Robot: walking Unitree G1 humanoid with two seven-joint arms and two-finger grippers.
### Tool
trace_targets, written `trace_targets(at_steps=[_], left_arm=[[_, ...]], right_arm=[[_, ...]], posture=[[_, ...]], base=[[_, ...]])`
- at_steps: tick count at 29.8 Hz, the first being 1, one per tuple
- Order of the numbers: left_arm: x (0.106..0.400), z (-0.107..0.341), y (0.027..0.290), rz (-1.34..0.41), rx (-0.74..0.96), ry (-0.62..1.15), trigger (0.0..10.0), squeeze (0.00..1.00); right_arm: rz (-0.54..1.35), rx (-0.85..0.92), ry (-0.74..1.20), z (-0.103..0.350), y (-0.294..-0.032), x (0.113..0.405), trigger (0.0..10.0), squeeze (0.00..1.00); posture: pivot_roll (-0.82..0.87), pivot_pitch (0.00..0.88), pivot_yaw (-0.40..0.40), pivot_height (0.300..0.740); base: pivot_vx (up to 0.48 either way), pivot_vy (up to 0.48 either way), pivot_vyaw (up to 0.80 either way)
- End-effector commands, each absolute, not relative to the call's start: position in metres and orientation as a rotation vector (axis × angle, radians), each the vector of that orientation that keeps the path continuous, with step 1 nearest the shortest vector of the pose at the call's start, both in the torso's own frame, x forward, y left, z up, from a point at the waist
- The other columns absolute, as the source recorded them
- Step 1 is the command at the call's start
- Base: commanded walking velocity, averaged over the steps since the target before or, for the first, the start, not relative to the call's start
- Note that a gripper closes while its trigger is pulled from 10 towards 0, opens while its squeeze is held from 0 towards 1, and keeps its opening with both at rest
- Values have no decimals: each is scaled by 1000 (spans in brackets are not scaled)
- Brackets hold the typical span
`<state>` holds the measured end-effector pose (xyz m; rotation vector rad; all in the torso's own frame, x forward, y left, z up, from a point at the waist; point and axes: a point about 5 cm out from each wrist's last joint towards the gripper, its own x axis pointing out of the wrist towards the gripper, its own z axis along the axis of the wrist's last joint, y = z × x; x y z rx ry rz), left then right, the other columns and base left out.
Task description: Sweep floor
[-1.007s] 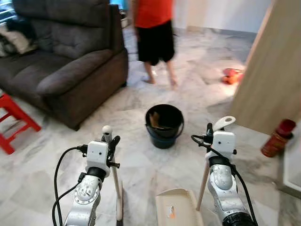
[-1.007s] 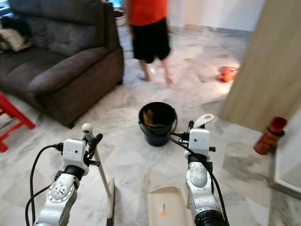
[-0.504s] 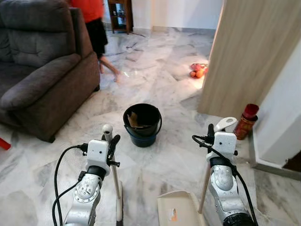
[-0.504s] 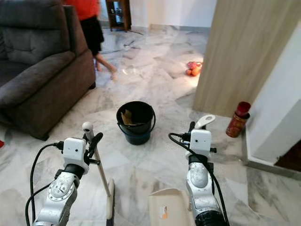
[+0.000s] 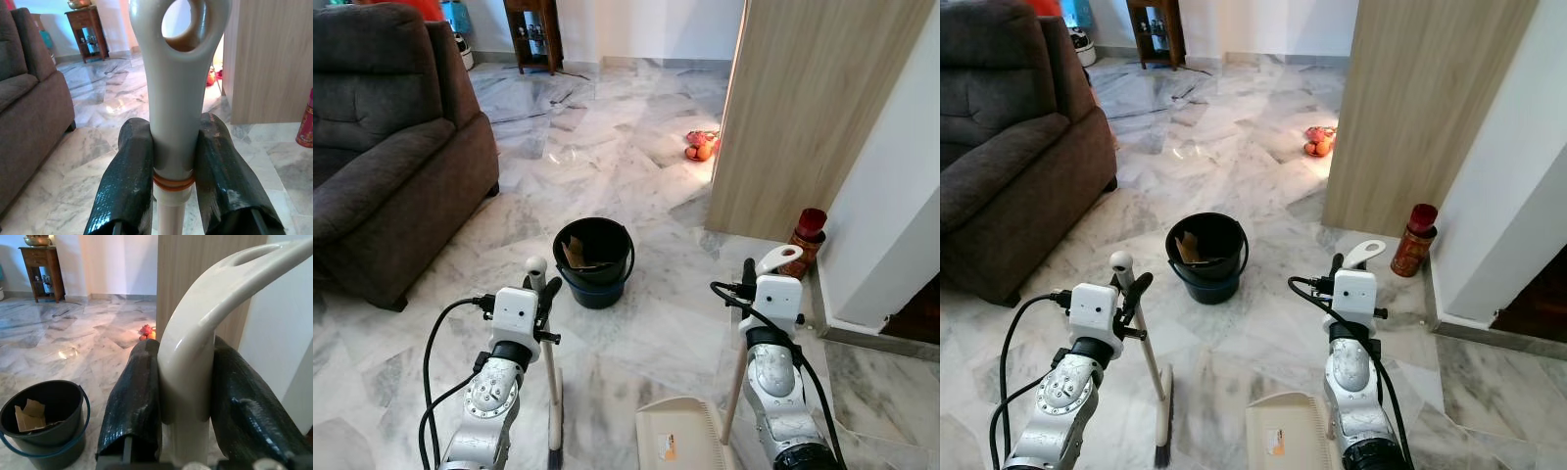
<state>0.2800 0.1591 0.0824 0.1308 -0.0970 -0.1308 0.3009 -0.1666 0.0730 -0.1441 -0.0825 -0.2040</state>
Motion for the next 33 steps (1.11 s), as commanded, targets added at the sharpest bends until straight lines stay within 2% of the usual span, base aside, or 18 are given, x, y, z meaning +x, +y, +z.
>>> trace_targets(at_steps=[1, 9, 15, 33], left_arm=[[284, 89, 161, -130, 170, -119, 10000, 0], [286, 91, 162, -124, 175, -123, 10000, 0], [287, 91, 162, -122, 170, -122, 10000, 0], [286, 89, 160, -116, 159, -125, 10000, 0]], right_arm=[[-195, -142, -107, 80, -163, 305, 10000, 0], [-193, -139, -109, 81, -161, 307, 10000, 0], [-202, -139, -109, 81, -164, 306, 10000, 0], [-204, -135, -102, 79, -167, 304, 10000, 0]], posture=[[105, 0, 63, 740], [106, 18, 69, 740], [101, 25, 73, 740], [97, 0, 59, 740]], base=[[0, -307, -800], [0, -197, -800], [0, -382, -800], [0, 0, -800]])
